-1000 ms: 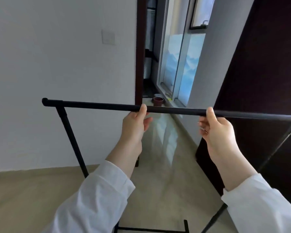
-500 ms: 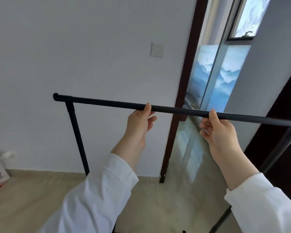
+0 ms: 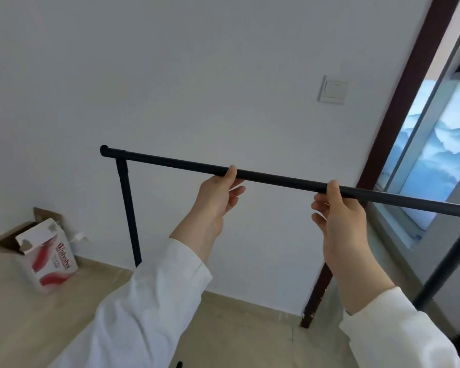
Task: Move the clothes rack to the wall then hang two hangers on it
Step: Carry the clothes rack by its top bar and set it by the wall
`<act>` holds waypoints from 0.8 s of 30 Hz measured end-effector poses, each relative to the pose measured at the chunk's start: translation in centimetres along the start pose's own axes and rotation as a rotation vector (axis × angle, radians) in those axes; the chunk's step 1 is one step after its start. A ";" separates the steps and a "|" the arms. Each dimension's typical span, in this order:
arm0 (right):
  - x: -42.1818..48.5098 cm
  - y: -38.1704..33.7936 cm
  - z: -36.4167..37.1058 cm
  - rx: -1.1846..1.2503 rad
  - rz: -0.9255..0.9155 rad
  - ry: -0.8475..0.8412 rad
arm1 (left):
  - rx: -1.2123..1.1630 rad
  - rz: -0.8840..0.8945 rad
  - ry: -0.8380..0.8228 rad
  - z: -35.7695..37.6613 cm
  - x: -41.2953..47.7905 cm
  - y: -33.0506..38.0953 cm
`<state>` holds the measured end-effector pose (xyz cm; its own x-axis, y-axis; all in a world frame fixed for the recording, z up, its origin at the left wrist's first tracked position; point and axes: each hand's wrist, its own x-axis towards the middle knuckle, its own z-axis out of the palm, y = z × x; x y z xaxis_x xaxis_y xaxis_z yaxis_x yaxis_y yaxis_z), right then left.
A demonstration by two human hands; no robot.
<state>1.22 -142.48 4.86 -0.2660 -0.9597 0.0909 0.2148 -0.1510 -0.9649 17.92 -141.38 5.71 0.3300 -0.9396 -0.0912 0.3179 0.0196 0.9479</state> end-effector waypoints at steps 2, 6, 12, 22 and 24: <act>0.3 0.4 2.5 0.010 0.003 -0.014 | -0.002 0.011 0.016 -1.7 1.5 0.9; 1.1 1.5 7.1 0.015 0.011 -0.024 | -0.003 0.015 0.024 -5.0 4.6 2.2; 1.2 3.3 13.1 0.010 0.025 0.032 | -0.006 -0.008 -0.047 -9.7 9.4 3.7; 2.3 5.2 20.4 -0.019 0.053 0.115 | 0.000 -0.049 -0.174 -14.4 17.5 5.6; 3.5 6.1 22.0 -0.030 0.056 0.133 | 0.009 -0.066 -0.188 -15.0 19.9 5.7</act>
<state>22.25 -152.02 4.71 -0.3768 -0.9263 0.0053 0.2053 -0.0891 -0.9746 39.67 -154.87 4.68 0.1364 -0.9861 -0.0951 0.3248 -0.0462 0.9447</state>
